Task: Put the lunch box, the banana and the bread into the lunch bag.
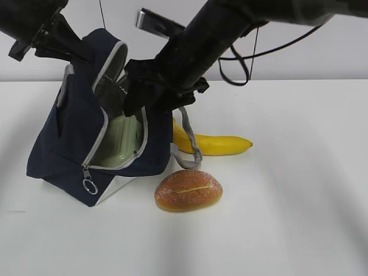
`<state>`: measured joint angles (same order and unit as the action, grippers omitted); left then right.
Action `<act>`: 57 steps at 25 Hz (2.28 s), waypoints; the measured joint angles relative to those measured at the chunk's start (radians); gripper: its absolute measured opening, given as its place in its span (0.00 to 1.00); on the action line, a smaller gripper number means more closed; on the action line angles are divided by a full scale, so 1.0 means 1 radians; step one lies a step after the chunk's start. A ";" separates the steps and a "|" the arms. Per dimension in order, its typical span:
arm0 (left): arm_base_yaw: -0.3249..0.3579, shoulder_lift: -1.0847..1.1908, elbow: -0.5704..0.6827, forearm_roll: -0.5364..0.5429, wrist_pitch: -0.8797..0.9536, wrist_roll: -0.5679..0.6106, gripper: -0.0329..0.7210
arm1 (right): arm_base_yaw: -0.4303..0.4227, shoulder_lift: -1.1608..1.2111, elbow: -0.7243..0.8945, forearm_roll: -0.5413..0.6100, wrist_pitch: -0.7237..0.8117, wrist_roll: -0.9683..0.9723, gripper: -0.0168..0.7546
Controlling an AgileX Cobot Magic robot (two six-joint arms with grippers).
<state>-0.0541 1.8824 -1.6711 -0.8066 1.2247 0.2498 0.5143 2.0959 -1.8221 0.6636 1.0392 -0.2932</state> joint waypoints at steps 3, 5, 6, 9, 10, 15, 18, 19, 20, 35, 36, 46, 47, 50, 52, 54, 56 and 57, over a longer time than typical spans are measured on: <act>0.004 0.000 0.000 0.030 0.000 0.000 0.02 | -0.022 -0.017 -0.076 -0.084 0.132 -0.039 0.69; 0.004 0.000 0.000 0.069 0.000 0.000 0.02 | -0.024 -0.021 -0.123 -0.171 0.171 -0.047 0.69; 0.004 0.000 0.000 0.088 0.000 0.000 0.02 | -0.026 -0.021 -0.143 -0.228 0.179 -0.049 0.69; 0.004 0.000 0.000 0.132 0.000 0.000 0.02 | -0.030 -0.024 -0.161 -0.343 0.188 -0.049 0.69; 0.004 0.000 0.000 0.140 0.000 0.000 0.02 | -0.034 -0.025 -0.161 -0.369 0.190 -0.052 0.69; 0.008 0.000 0.000 0.202 0.000 -0.002 0.02 | -0.056 -0.025 -0.157 -0.495 0.192 -0.058 0.69; 0.008 0.000 0.000 0.254 0.000 -0.013 0.02 | -0.085 -0.025 -0.155 -0.509 0.192 -0.075 0.69; 0.008 0.000 0.000 0.264 0.000 -0.015 0.02 | -0.095 -0.025 -0.155 -0.511 0.192 -0.083 0.69; 0.008 0.000 0.000 0.269 0.000 -0.015 0.02 | -0.109 -0.025 -0.153 -0.511 0.192 -0.096 0.69; 0.064 0.000 0.000 0.150 0.004 -0.017 0.02 | -0.152 0.099 -0.107 -0.495 0.188 -0.384 0.69; 0.072 0.000 0.000 0.133 0.004 -0.017 0.02 | -0.152 0.112 -0.107 -0.493 0.182 -0.400 0.69; 0.087 0.000 0.000 0.076 0.004 -0.003 0.02 | -0.146 0.187 -0.107 -0.429 0.095 -0.635 0.69; 0.087 0.000 0.000 0.077 0.004 -0.001 0.02 | -0.143 0.194 -0.107 -0.421 0.087 -0.658 0.69; 0.087 0.000 0.000 0.074 0.004 0.003 0.02 | -0.142 0.209 -0.107 -0.414 0.047 -0.709 0.69; 0.087 0.000 0.000 0.074 0.004 0.004 0.02 | -0.142 0.213 -0.107 -0.412 0.034 -0.745 0.69; 0.087 0.000 0.000 0.074 0.004 0.008 0.02 | -0.142 0.221 -0.107 -0.406 0.028 -0.773 0.69; 0.087 0.000 0.000 0.072 0.004 0.010 0.02 | -0.142 0.227 -0.107 -0.402 0.028 -0.791 0.70; 0.087 0.000 0.000 0.072 0.004 0.010 0.02 | -0.142 0.232 -0.107 -0.397 0.027 -0.795 0.70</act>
<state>0.0330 1.8824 -1.6711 -0.7344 1.2284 0.2595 0.3724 2.3282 -1.9293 0.2667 1.0661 -1.0880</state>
